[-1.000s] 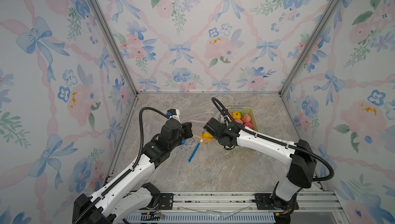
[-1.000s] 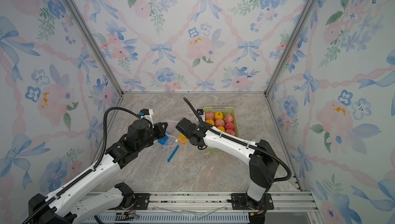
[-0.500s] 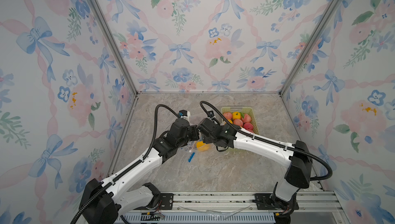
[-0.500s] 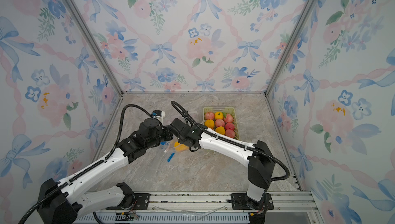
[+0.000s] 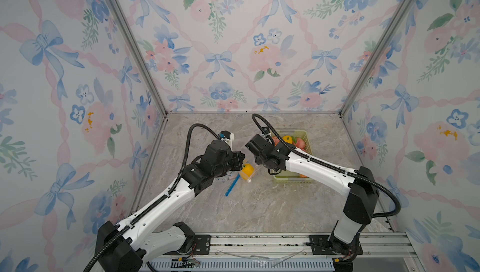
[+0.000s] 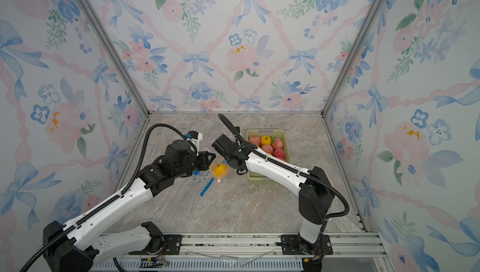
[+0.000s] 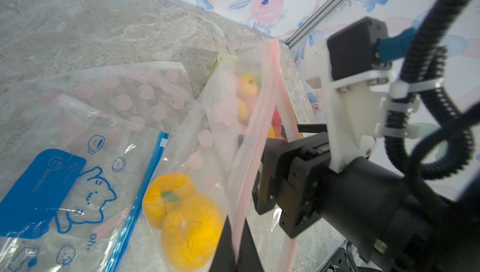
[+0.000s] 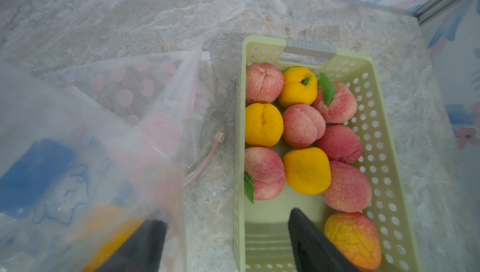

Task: Place the peach in a zip-top bag and seal the zipper
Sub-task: Adjust the zipper food storage bag at the center of the board.

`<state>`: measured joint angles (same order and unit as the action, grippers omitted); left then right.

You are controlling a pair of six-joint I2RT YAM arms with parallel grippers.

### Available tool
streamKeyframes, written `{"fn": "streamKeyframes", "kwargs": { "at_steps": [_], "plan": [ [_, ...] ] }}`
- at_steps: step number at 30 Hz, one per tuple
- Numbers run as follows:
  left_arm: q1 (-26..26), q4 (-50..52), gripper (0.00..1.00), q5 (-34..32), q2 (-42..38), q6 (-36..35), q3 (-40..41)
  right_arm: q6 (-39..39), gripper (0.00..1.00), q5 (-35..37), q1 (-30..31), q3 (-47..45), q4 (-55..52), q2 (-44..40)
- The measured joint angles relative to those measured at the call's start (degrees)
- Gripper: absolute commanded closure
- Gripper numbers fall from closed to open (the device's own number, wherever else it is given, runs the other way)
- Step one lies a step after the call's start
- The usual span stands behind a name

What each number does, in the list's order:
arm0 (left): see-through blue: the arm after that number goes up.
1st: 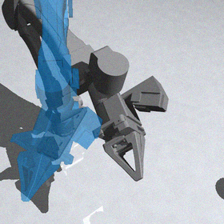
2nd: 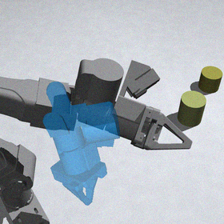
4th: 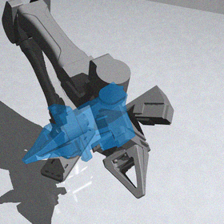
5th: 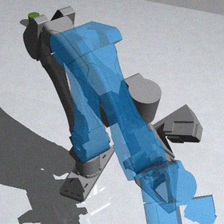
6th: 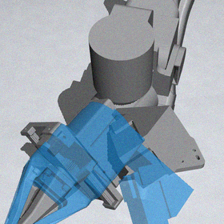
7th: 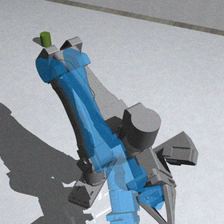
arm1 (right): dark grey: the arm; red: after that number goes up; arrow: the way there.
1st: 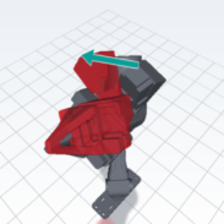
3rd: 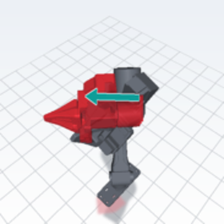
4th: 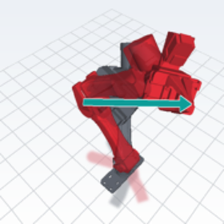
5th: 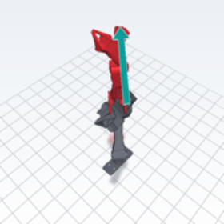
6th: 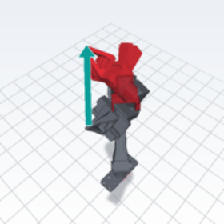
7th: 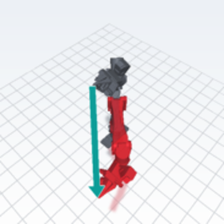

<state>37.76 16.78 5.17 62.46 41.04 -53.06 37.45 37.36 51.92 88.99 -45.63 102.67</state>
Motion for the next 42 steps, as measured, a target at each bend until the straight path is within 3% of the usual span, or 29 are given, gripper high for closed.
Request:
{"fn": "streamKeyframes", "kwargs": {
  "at_steps": [8, 15, 19, 25, 31, 32, 33, 34, 36, 38, 42],
  "plan": [
    [0.0, 4.9, 1.00, 1.4, -3.1, -0.6, 0.0, -0.5, 0.25, -1.1, -0.8, 1.1, -0.4, 5.8],
    [-0.3, 5.5, 1.00, -5.0, -1.7, -1.6, -0.4, -1.8, 0.27, -6.4, 1.9, 1.4, -0.1, 5.4],
    [-0.4, 5.4, 1.00, -8.5, 1.8, -2.6, -1.5, -1.9, 0.42, -9.3, 3.8, -0.5, 1.6, 1.6],
    [-0.4, 5.2, 1.00, -10.7, 3.8, -3.6, -1.9, -0.8, 0.78, -11.6, 4.0, -2.9, 4.1, -4.3],
    [-0.4, 3.5, 1.00, -10.9, 4.1, -4.7, -1.9, -0.5, 0.84, -14.1, 4.1, -3.2, 5.5, -4.5],
    [-0.4, 3.1, 0.96, -10.7, 4.3, -4.9, -1.9, -0.5, 0.84, -14.5, 4.2, -3.2, 5.7, -4.5],
    [-0.4, 2.6, 0.81, -10.4, 4.7, -5.2, -1.9, -0.5, 0.83, -14.9, 4.2, -3.2, 5.9, -4.5],
    [-0.4, 2.1, 0.74, -9.9, 4.9, -5.7, -1.9, -0.5, 0.82, -15.3, 4.4, -3.2, 6.1, -4.5],
    [-0.4, 1.2, 0.64, -8.9, 5.3, -6.5, -1.8, -0.6, 0.82, -16.1, 4.4, -3.3, 6.8, -4.5],
    [-0.4, 0.5, 0.48, -8.3, 5.4, -7.6, -1.8, -0.6, 0.82, -16.5, 4.4, -3.7, 7.6, -4.7],
    [-0.4, -0.8, 0.44, -8.3, 5.9, -9.4, -1.6, -0.7, 0.81, -17.2, 4.4, -4.7, 8.7, -5.2]
  ]
}}
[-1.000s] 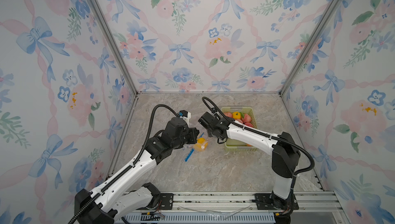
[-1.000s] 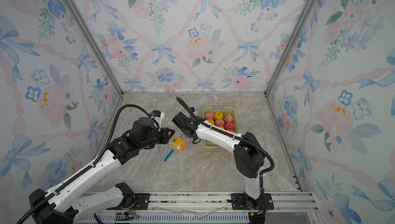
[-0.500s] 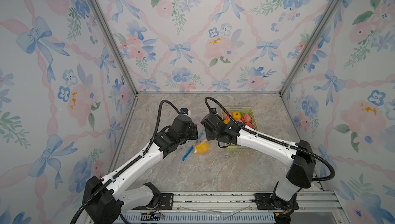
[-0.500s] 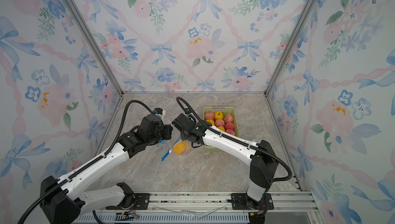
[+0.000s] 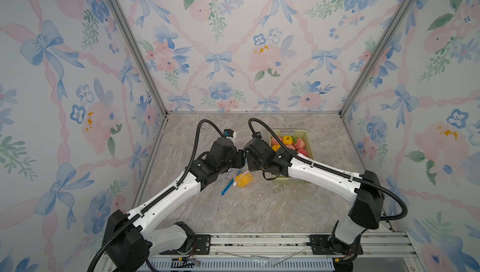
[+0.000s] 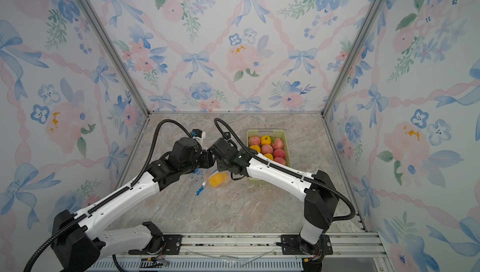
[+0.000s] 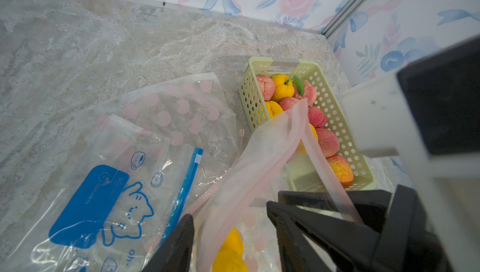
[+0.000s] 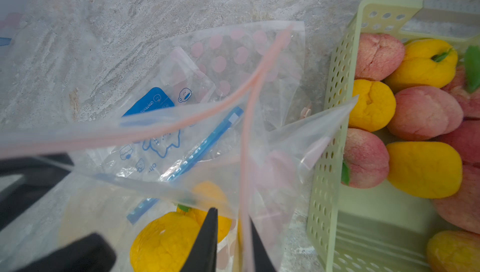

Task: Place the peach in a zip-top bag and seal the zipper
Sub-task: Adjust the zipper food storage bag at the center of the board.

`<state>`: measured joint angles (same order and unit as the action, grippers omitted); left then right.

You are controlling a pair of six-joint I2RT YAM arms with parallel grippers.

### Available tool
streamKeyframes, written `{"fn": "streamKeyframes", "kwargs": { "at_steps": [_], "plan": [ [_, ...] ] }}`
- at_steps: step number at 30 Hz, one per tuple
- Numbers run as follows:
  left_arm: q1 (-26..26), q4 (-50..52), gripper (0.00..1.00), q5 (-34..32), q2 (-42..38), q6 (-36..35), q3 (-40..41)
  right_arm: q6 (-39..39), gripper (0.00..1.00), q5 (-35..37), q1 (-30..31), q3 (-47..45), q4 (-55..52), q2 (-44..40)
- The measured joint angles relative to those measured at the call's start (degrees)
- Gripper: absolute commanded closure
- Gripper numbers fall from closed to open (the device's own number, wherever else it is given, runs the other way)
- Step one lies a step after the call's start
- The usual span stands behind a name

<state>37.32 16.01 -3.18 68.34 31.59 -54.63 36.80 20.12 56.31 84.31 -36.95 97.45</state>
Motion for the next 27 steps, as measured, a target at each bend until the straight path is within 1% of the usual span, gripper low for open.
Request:
{"fn": "streamKeyframes", "kwargs": {
  "at_steps": [3, 5, 6, 9, 10, 13, 16, 19, 24, 27],
  "plan": [
    [0.0, -0.8, 0.48, -0.3, 1.9, -1.3, 0.0, 0.0, 0.80, -0.2, 0.0, -0.3, 0.2, -0.4],
    [0.0, -1.4, 0.55, -0.7, 3.7, -1.7, 0.2, 0.0, 0.79, -0.3, 0.0, -0.3, 0.6, -0.5],
    [0.0, -1.7, 0.59, -0.9, 4.6, -2.0, 0.4, 0.0, 0.79, -0.4, 0.0, -0.3, 0.7, -0.5],
    [0.0, -2.6, 0.81, -3.3, 7.0, -2.1, 1.3, 0.0, 0.79, -0.4, 0.2, -0.5, 0.9, -0.5],
    [0.0, -2.7, 0.87, -4.8, 7.6, -2.1, 1.6, 0.0, 0.78, -0.4, 0.2, -0.7, 1.1, -0.5],
    [0.0, -2.9, 0.99, -10.7, 8.5, -1.0, 2.0, 0.1, 0.78, -0.3, 0.4, -1.4, 1.2, -0.7],
    [0.0, -3.0, 1.00, -17.6, 8.9, 0.2, 2.0, 0.5, 0.78, 0.8, 0.4, -2.1, 0.8, -1.6],
    [0.0, -2.2, 1.00, -23.1, 9.4, 1.0, 1.9, 1.6, 0.82, 3.6, 0.4, -2.1, -0.3, -2.4],
    [1.0, -2.1, 1.00, -26.4, 9.7, 1.0, 1.8, 3.3, 0.88, 7.9, 0.4, -2.1, -2.6, -2.5],
    [1.4, -1.7, 1.00, -27.5, 9.7, 1.1, 1.8, 4.2, 0.90, 9.8, 0.4, -2.1, -3.2, -2.5]
  ]
}}
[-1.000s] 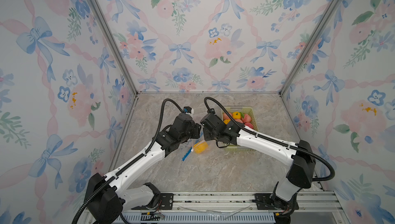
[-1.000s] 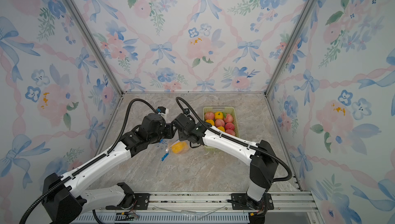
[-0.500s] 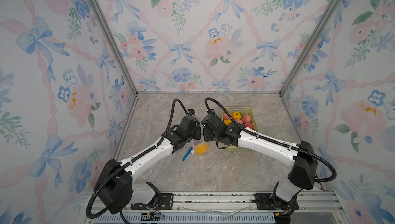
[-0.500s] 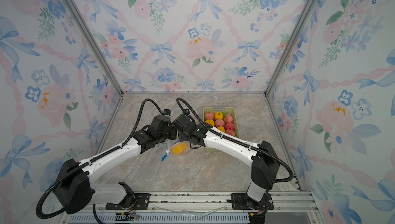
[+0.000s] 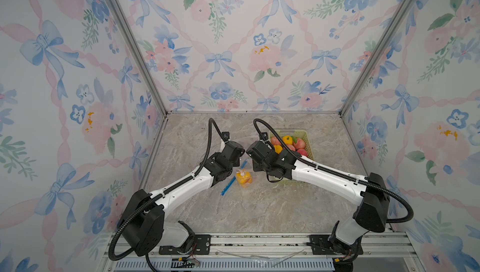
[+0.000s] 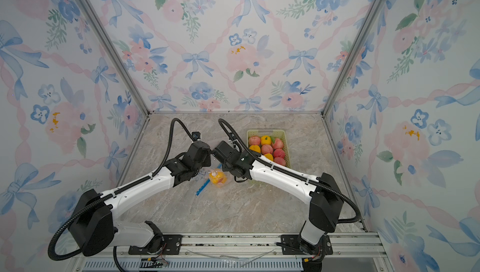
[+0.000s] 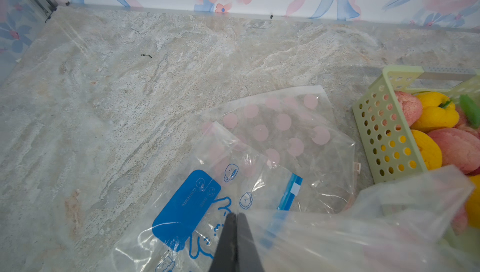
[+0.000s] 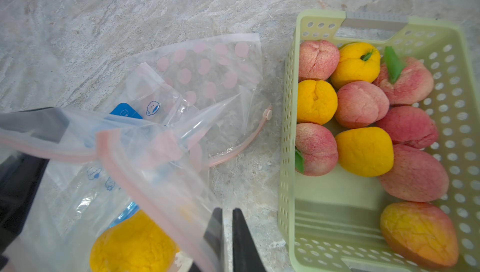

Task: Place the peach in a zip-top bag and seal the zipper
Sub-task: Adjust the zipper food storage bag at the center of the board.

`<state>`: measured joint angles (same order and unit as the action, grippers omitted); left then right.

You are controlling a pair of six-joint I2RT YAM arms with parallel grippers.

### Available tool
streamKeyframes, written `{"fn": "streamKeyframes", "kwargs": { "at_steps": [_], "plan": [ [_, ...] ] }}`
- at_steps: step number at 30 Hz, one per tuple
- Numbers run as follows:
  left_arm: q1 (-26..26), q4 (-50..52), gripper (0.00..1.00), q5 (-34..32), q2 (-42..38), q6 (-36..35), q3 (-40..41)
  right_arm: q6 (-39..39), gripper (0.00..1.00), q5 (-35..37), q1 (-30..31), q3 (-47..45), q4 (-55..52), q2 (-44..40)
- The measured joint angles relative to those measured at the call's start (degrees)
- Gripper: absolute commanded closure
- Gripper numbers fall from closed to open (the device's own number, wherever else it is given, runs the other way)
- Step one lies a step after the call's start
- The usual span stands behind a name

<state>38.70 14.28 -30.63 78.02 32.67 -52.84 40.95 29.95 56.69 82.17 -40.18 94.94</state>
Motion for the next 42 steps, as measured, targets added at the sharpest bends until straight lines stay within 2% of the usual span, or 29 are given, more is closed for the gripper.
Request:
{"fn": "streamKeyframes", "kwargs": {
  "at_steps": [5, 9, 13, 18, 24, 27, 34, 42],
  "plan": [
    [0.2, 0.7, 1.00, -0.5, 0.0, 0.2, -0.1, 0.6, 0.88, 1.4, 0.2, 0.0, -0.1, 0.0],
    [0.0, 1.8, 1.00, 2.0, -0.3, 0.3, -0.3, 0.1, 0.69, 1.5, 0.2, 0.0, 0.0, 0.0],
    [0.0, 3.0, 1.00, 7.7, -0.5, -0.1, -0.3, -1.4, 0.48, -1.0, 0.2, -0.1, 1.1, 0.0],
    [0.0, 3.3, 1.00, 13.3, -1.9, -0.5, -0.3, -2.4, 0.35, -3.8, -0.3, -0.6, 4.0, 0.2],
    [0.0, 3.5, 1.00, 16.6, -2.6, -0.6, -0.3, -2.8, 0.20, -6.2, -1.4, -1.3, 6.0, 2.8],
    [0.0, 3.6, 1.00, 17.8, -2.6, -0.5, -0.3, -2.8, 0.21, -6.4, -1.4, -1.2, 6.2, 4.5],
    [0.3, 3.7, 1.00, 18.5, -3.7, -0.5, -0.2, -0.7, 0.36, -3.2, -2.5, -0.2, 4.2, 7.6],
    [0.3, 5.6, 1.00, 16.0, -5.7, -0.5, 0.0, 3.8, 0.49, -1.2, -7.6, -5.6, 6.5, 4.7]
  ]
}}
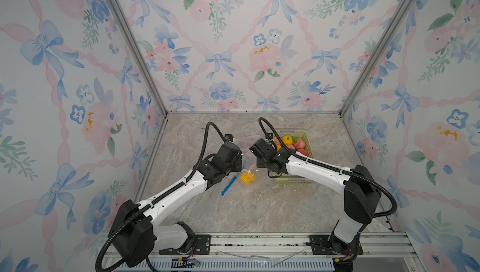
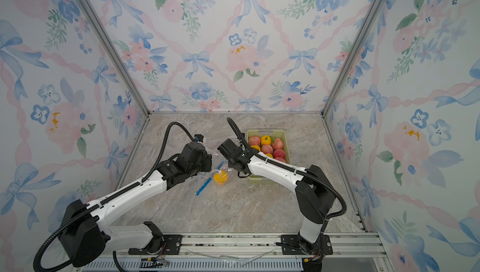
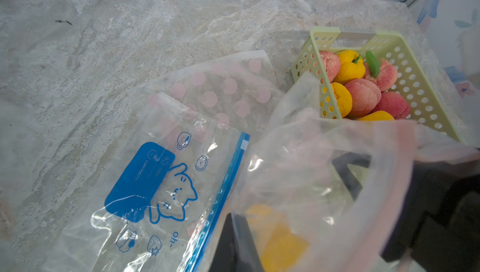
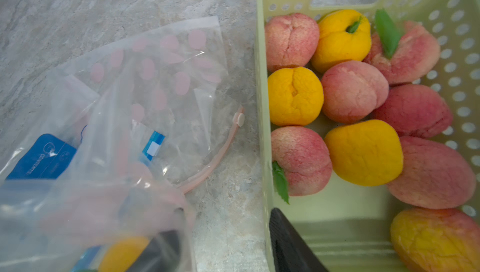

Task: Place the peach in a zip-top bag and seal the zipper
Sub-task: Adjust the zipper food storage bag at the center of the board.

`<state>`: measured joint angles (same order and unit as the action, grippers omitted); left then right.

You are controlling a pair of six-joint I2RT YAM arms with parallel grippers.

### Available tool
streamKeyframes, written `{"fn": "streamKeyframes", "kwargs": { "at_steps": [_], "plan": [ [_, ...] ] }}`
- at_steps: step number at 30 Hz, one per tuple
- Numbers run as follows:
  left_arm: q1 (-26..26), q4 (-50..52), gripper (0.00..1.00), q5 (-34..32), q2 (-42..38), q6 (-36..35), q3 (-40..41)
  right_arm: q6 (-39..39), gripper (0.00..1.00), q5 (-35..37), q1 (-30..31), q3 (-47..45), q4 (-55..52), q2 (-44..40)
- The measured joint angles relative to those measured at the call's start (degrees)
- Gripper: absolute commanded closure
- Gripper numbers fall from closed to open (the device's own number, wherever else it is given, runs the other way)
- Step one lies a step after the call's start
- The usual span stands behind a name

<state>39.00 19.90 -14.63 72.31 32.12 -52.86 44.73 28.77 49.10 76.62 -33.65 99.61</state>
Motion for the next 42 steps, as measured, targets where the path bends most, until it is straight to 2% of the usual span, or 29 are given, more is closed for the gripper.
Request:
{"fn": "streamKeyframes", "kwargs": {
  "at_steps": [5, 11, 15, 22, 28, 32, 36, 42],
  "plan": [
    [0.0, 0.8, 1.00, -1.8, -0.1, 0.0, 0.2, 1.6, 0.47, -0.5, -0.6, -2.6, 1.4, -2.1],
    [-0.1, 1.3, 1.00, -1.6, -0.2, 0.0, 0.2, -0.8, 0.25, -2.5, 1.1, -1.4, 1.3, -2.1],
    [0.2, 1.2, 1.00, -0.7, 1.4, 0.0, -0.6, -3.7, 0.18, -3.7, 4.8, 2.9, 0.3, -1.6],
    [0.5, 1.2, 1.00, -0.5, 2.3, 0.0, -1.2, -6.8, 0.14, -8.3, 6.5, 4.1, 0.4, -4.9],
    [0.5, 1.2, 1.00, -0.5, 2.3, 0.0, -1.2, -8.7, 0.16, -12.2, 5.6, 0.7, 1.4, -17.2],
    [0.5, 1.2, 1.00, -0.4, 2.3, 0.1, -1.2, -9.0, 0.23, -13.6, 1.6, -3.6, 2.4, -27.0],
    [0.5, 1.2, 1.00, -0.2, 2.2, 0.7, -1.2, -7.9, 0.24, -14.0, -7.1, -8.9, 1.4, -33.2],
    [0.5, 1.2, 1.00, 0.0, 1.7, 1.1, -1.2, -7.3, 0.24, -19.7, -17.4, -16.7, 1.4, -29.1]
  ]
}}
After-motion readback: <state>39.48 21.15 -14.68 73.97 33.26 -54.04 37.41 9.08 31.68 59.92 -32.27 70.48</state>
